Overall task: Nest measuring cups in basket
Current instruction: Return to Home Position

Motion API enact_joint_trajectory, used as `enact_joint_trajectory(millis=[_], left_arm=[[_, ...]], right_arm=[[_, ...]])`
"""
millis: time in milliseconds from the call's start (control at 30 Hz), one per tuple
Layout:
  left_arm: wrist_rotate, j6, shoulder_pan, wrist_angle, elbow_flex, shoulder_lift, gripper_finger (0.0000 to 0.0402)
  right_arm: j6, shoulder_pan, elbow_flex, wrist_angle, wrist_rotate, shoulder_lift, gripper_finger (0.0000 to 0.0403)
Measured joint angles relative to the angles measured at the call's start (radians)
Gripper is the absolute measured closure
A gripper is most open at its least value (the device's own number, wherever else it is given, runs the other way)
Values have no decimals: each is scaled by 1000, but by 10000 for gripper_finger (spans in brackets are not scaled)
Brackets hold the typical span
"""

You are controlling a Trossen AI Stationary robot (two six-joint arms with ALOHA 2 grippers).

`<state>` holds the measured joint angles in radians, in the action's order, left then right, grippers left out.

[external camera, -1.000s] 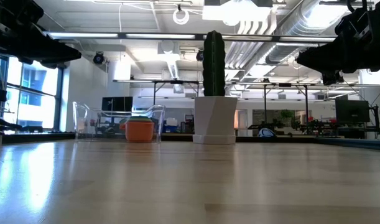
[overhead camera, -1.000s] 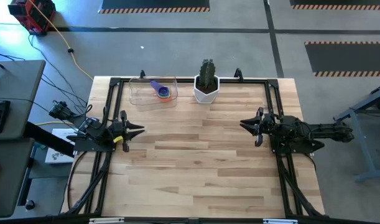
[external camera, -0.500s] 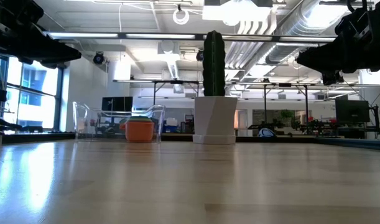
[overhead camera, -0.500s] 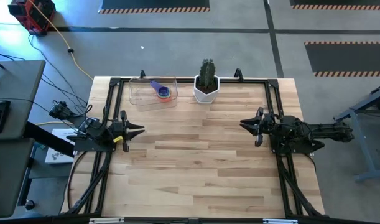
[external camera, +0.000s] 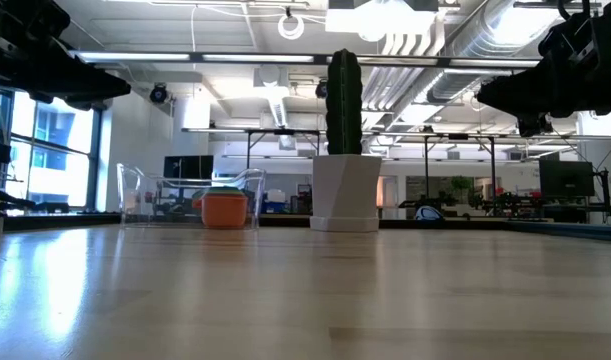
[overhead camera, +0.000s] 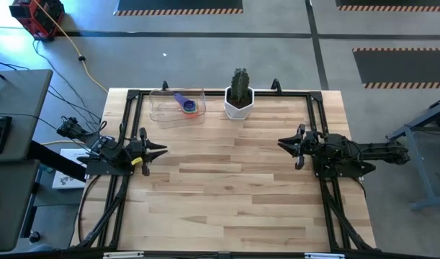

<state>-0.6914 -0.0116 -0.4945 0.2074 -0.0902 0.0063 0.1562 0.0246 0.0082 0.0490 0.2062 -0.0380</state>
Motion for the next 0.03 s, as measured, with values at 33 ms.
enact_joint_trajectory(millis=[33], left_arm=[[0,0,0,0,0,0,344]], right_arm=[[0,0,0,0,0,0,336]])
